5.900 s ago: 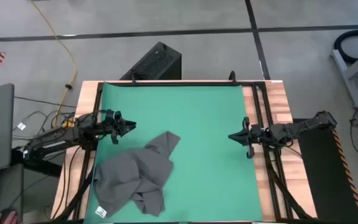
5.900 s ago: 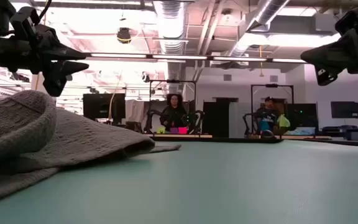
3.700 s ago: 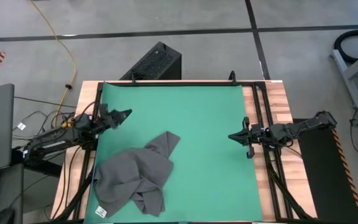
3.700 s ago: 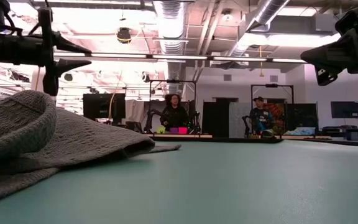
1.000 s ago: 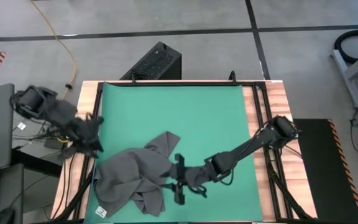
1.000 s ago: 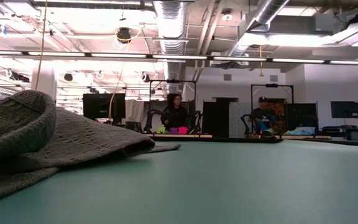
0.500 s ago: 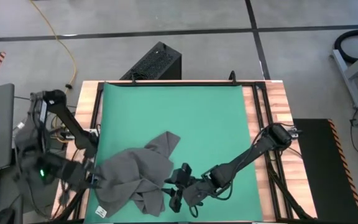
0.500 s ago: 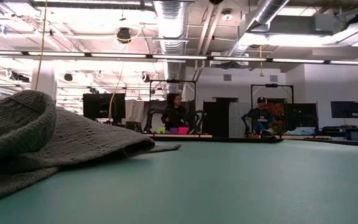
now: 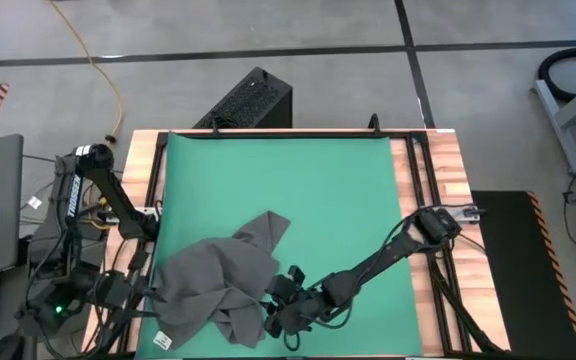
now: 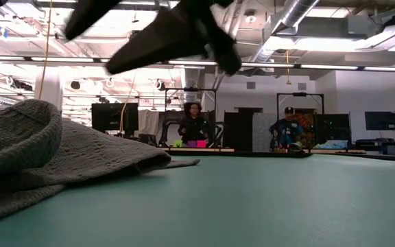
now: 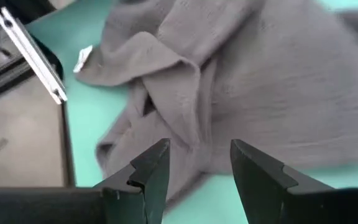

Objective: Roll towel into tight, uniform cylinder
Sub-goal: Roll the gray towel

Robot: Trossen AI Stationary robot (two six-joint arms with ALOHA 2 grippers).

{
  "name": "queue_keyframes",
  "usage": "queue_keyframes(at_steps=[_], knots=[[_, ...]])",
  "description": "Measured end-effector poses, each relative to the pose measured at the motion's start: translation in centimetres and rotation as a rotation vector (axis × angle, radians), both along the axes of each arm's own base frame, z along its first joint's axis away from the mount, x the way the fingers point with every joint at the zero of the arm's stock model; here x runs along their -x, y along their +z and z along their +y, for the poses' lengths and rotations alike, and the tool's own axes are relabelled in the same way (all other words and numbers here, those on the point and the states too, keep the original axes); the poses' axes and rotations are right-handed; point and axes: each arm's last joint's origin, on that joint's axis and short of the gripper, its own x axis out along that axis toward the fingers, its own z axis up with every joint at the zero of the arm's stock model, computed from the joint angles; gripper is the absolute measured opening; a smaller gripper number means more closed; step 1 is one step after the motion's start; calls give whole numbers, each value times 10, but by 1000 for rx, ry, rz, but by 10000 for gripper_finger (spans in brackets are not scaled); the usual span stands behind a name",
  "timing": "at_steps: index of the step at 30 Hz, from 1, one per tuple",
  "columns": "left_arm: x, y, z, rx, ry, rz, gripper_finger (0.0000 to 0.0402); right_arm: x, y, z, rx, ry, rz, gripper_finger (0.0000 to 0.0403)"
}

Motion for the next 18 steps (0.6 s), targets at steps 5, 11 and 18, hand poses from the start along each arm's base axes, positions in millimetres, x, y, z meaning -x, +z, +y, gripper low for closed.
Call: queue_keyframes(at_steps=[5,11,18], knots=[[-1,0,1,-12,35,-28,116,-13,-24,14,-35,4,37,191],[-3,0,3,-25,64,-50,116,-25,-52,26,-56,6,86,191],[-7,0,5,-32,87,-49,116,-27,-66,28,-111,-6,125,191]])
